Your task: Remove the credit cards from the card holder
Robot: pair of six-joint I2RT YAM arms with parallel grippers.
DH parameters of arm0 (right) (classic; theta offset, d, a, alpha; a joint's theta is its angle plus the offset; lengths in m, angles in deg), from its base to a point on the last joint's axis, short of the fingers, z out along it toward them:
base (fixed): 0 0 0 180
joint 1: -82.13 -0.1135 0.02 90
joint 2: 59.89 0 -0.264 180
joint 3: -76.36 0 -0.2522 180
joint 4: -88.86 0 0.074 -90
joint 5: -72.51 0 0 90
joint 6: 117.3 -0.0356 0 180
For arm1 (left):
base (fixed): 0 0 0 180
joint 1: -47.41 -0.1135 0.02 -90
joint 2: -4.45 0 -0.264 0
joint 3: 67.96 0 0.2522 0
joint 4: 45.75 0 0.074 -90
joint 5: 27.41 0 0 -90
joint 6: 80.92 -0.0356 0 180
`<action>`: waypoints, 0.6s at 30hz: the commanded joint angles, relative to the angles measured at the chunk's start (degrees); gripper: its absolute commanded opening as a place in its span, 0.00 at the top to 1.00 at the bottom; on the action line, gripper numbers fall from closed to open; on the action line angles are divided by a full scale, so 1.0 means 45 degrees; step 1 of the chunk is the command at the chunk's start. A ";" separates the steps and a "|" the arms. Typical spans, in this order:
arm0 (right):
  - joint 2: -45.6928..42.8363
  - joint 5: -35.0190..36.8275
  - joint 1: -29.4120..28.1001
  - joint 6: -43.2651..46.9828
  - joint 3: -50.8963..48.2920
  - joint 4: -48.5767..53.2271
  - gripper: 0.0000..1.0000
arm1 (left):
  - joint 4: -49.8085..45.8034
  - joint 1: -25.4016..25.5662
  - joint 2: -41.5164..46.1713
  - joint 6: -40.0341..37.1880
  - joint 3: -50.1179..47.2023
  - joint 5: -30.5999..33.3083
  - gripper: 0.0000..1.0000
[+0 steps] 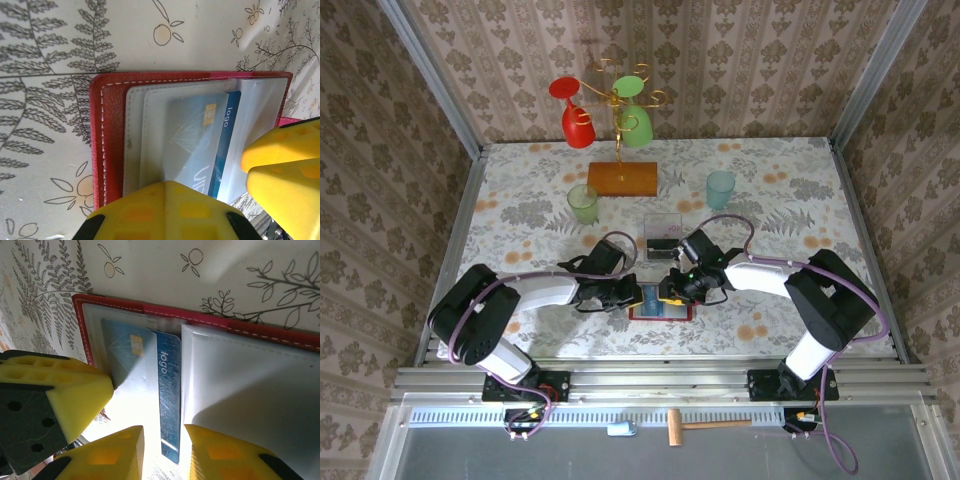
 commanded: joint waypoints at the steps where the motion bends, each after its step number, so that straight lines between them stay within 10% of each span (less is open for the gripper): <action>1: 0.0263 -0.0524 0.0067 -0.0303 -0.0242 -0.0659 0.74 | -0.0500 0.0039 -0.0174 -0.0256 0.0095 0.0151 1.00; 18: 0.0938 -0.0410 0.0073 -0.0236 -0.0203 -0.0660 0.76 | -0.0703 0.0033 -0.0436 -0.0340 0.0012 0.0147 1.00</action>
